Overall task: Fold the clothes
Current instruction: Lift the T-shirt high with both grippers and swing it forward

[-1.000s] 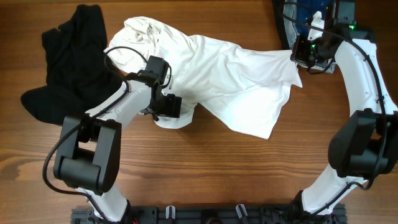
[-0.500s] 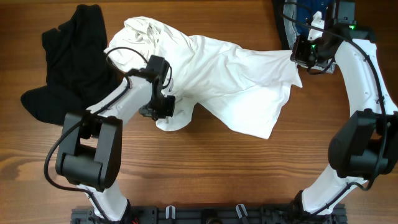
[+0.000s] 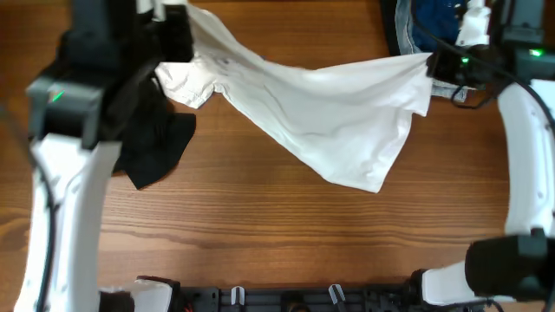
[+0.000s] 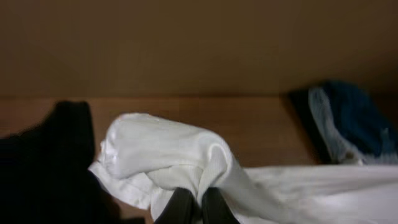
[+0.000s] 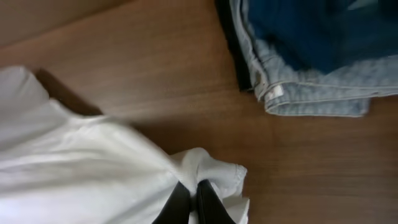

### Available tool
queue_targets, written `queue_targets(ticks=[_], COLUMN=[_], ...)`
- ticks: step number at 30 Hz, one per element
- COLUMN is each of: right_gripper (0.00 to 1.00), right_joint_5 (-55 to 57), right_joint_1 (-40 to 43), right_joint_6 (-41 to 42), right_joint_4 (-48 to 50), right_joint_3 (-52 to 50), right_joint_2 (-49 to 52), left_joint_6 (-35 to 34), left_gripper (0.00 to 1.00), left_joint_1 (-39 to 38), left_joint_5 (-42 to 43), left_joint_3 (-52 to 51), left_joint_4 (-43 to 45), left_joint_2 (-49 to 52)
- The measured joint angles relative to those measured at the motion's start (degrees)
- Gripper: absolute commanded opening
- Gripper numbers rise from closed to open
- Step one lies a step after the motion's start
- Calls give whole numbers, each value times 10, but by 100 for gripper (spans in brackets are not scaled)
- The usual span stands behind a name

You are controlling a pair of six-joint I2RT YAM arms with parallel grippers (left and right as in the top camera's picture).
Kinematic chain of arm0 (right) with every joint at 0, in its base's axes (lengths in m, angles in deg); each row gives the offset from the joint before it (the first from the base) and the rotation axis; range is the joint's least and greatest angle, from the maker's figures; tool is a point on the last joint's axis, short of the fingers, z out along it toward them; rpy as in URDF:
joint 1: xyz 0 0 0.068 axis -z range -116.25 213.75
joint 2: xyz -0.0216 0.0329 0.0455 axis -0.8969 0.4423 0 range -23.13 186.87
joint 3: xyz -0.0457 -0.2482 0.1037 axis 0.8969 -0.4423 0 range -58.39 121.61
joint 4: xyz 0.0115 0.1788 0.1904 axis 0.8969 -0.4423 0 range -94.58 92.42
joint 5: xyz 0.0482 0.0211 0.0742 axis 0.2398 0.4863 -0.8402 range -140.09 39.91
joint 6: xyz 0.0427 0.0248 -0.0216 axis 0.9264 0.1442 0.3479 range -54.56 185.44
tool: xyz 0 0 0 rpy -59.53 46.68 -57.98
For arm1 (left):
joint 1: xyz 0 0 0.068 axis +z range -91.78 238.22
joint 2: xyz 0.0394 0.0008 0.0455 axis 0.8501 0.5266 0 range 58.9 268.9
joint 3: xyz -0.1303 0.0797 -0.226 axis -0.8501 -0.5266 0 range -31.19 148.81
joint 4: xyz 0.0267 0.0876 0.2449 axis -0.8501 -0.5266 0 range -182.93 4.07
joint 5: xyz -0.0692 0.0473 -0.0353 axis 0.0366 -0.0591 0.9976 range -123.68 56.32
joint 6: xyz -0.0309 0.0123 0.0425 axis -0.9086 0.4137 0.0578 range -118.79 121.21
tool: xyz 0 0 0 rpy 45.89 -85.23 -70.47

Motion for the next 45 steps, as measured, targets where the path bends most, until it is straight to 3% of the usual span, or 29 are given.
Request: queue_targets(ticks=[13, 24, 29, 36, 45], right_gripper=[4, 4, 4, 4, 4], right_joint_5=[0, -10, -22, -47, -53], right_joint_1=[28, 28, 28, 23, -30], right_joint_6=[-28, -31, -35, -46, -49], right_joint_4=[-161, -188, -173, -132, 51], right_joint_3=[240, 345, 346, 345, 345], right_joint_2=[-84, -134, -107, 4, 141], left_joint_6=[1, 10, 14, 33, 73], left_gripper=[4, 4, 4, 4, 4], left_joint_1=[21, 21, 21, 21, 38], left_joint_5=[-60, -79, -90, -111, -134], left_joint_3=[75, 173, 173, 170, 164], left_joint_4=[-12, -6, -3, 60, 266], left_joint_2=[-96, -173, -130, 3, 135])
